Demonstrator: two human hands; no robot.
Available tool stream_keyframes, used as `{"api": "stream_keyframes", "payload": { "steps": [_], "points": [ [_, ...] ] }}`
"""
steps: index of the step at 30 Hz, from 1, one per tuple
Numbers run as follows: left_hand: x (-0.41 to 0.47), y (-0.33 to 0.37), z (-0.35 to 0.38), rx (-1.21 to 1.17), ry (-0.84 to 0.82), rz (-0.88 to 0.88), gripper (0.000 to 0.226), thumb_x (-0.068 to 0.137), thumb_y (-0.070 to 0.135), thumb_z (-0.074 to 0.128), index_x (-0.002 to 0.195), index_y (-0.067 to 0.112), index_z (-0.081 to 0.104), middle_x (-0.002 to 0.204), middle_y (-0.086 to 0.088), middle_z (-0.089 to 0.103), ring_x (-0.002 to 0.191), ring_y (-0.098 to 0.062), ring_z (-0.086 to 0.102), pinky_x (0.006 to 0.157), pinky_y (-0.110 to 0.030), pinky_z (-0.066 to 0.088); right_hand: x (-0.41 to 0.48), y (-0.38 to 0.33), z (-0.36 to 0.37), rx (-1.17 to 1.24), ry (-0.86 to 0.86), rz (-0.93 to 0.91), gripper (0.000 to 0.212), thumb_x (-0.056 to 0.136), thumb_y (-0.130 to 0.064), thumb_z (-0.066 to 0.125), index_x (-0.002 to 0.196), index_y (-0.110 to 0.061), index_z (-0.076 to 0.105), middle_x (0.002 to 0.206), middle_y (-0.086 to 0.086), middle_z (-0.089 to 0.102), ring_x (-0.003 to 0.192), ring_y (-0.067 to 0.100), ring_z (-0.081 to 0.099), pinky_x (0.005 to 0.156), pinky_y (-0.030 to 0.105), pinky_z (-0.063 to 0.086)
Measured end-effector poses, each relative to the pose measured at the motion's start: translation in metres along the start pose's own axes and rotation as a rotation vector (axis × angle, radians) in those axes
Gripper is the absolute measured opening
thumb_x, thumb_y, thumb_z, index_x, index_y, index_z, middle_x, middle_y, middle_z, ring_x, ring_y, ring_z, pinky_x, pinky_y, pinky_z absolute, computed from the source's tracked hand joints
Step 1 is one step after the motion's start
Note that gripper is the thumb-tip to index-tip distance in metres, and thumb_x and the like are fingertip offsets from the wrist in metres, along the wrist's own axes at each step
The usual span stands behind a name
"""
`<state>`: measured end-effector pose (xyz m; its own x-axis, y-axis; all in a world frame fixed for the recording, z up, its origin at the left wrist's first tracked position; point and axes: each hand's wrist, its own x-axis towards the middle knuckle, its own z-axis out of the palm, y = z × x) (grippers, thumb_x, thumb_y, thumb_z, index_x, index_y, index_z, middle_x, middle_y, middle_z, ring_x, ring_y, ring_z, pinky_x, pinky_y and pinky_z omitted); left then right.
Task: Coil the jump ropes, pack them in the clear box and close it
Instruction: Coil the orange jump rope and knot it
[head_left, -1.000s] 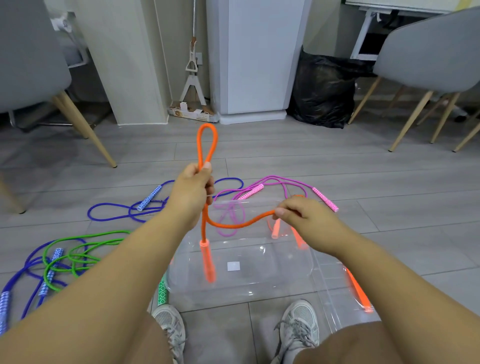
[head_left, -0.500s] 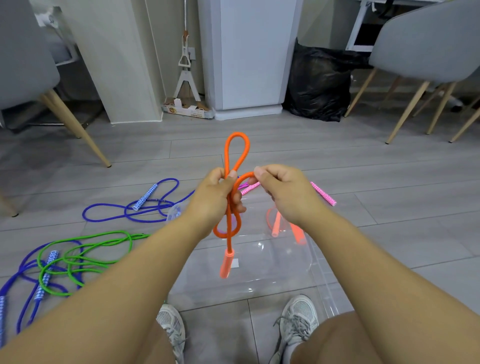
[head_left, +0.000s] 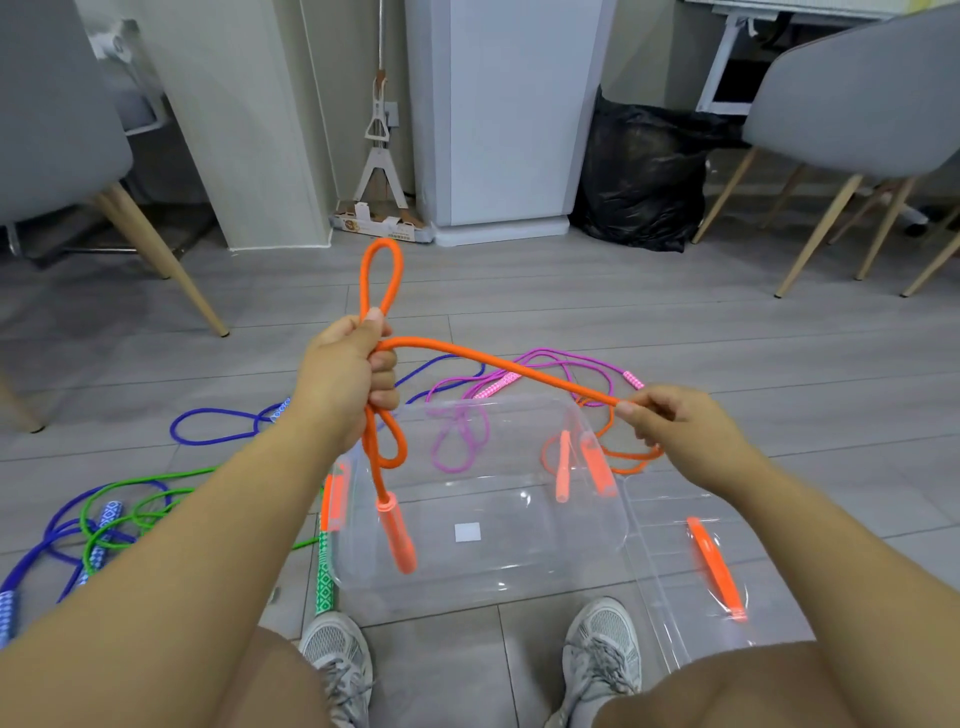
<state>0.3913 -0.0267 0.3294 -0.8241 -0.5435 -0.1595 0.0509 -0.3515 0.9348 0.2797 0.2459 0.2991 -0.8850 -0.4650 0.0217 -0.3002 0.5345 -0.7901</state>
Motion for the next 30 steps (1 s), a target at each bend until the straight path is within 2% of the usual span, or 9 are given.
{"api": "stream_keyframes", "payload": {
  "steps": [4, 7, 10, 13, 15, 20, 23, 27, 30],
  "points": [
    [-0.002, -0.002, 0.002, -0.045, -0.018, -0.067, 0.029, 0.101, 0.029, 0.04, 0.074, 0.017, 0.041, 0.042, 0.008, 0.029, 0.033, -0.003, 0.02, 0.037, -0.01, 0.019, 0.005, -0.005, 0.003, 0.086, 0.162, -0.01, 0.02, 0.091, -0.015, 0.058, 0.071, -0.018, 0.056, 0.059, -0.002, 0.05, 0.047, -0.002, 0.046, 0.051, 0.01, 0.036],
    [-0.008, -0.005, 0.012, -0.064, -0.054, -0.105, 0.029, 0.098, 0.037, 0.043, 0.079, 0.015, 0.045, 0.046, 0.006, 0.026, 0.034, -0.004, 0.02, 0.037, -0.011, 0.018, 0.011, -0.021, 0.015, 0.173, 0.246, -0.038, 0.022, 0.094, -0.017, 0.053, 0.071, -0.018, 0.053, 0.058, -0.004, 0.045, 0.045, 0.0, 0.042, 0.05, 0.014, 0.034],
    [-0.011, -0.007, 0.022, -0.047, -0.083, -0.122, 0.03, 0.095, 0.04, 0.047, 0.081, 0.013, 0.047, 0.047, 0.006, 0.027, 0.035, -0.004, 0.02, 0.036, -0.012, 0.019, 0.013, -0.037, 0.029, 0.213, 0.265, -0.057, 0.015, 0.096, -0.016, 0.048, 0.086, -0.018, 0.059, 0.066, -0.004, 0.046, 0.055, 0.003, 0.043, 0.057, 0.018, 0.036],
    [-0.013, -0.009, 0.031, -0.028, -0.117, -0.124, 0.021, 0.095, 0.028, 0.051, 0.081, 0.015, 0.044, 0.046, 0.006, 0.032, 0.035, -0.004, 0.021, 0.035, -0.012, 0.021, 0.014, -0.052, 0.042, 0.23, 0.273, -0.077, 0.022, 0.094, -0.01, 0.048, 0.106, -0.02, 0.064, 0.08, -0.002, 0.046, 0.072, 0.009, 0.046, 0.07, 0.021, 0.04],
    [-0.014, -0.011, 0.038, -0.022, -0.122, -0.123, 0.018, 0.097, 0.024, 0.049, 0.082, 0.014, 0.046, 0.046, 0.006, 0.034, 0.034, -0.004, 0.022, 0.034, -0.013, 0.022, 0.014, -0.06, 0.048, 0.266, 0.244, -0.098, 0.024, 0.092, -0.009, 0.052, 0.111, -0.017, 0.064, 0.082, 0.001, 0.051, 0.073, 0.013, 0.049, 0.074, 0.025, 0.042],
    [-0.016, -0.014, 0.049, -0.04, -0.119, -0.105, 0.02, 0.099, 0.023, 0.044, 0.089, 0.008, 0.053, 0.056, 0.001, 0.037, 0.035, -0.005, 0.025, 0.038, -0.014, 0.024, 0.009, -0.075, 0.058, 0.391, 0.2, -0.102, 0.009, 0.086, -0.008, 0.063, 0.089, -0.017, 0.061, 0.072, -0.003, 0.06, 0.053, 0.001, 0.055, 0.058, 0.012, 0.046],
    [-0.016, -0.015, 0.051, -0.026, -0.123, -0.088, 0.02, 0.098, 0.02, 0.045, 0.09, 0.006, 0.058, 0.068, -0.002, 0.041, 0.038, -0.006, 0.027, 0.039, -0.016, 0.026, 0.005, -0.079, 0.061, 0.331, 0.159, -0.152, 0.018, 0.087, -0.009, 0.062, 0.079, -0.025, 0.061, 0.068, -0.007, 0.06, 0.052, -0.001, 0.054, 0.057, 0.011, 0.045],
    [-0.015, -0.016, 0.052, 0.032, -0.102, -0.062, 0.021, 0.097, 0.025, 0.049, 0.092, 0.008, 0.061, 0.075, -0.002, 0.043, 0.044, -0.008, 0.032, 0.039, -0.02, 0.03, 0.002, -0.084, 0.067, 0.251, 0.098, -0.213, 0.021, 0.088, -0.01, 0.06, 0.078, -0.028, 0.062, 0.068, -0.013, 0.059, 0.056, -0.003, 0.053, 0.057, 0.009, 0.042],
    [-0.015, -0.016, 0.051, 0.114, -0.114, -0.036, 0.022, 0.096, 0.028, 0.051, 0.092, 0.01, 0.063, 0.073, -0.004, 0.044, 0.049, -0.01, 0.035, 0.042, -0.021, 0.033, 0.001, -0.087, 0.07, 0.138, 0.077, -0.274, 0.016, 0.088, -0.011, 0.059, 0.087, -0.022, 0.071, 0.071, -0.015, 0.058, 0.064, 0.003, 0.052, 0.066, 0.02, 0.045]
  ]
}}
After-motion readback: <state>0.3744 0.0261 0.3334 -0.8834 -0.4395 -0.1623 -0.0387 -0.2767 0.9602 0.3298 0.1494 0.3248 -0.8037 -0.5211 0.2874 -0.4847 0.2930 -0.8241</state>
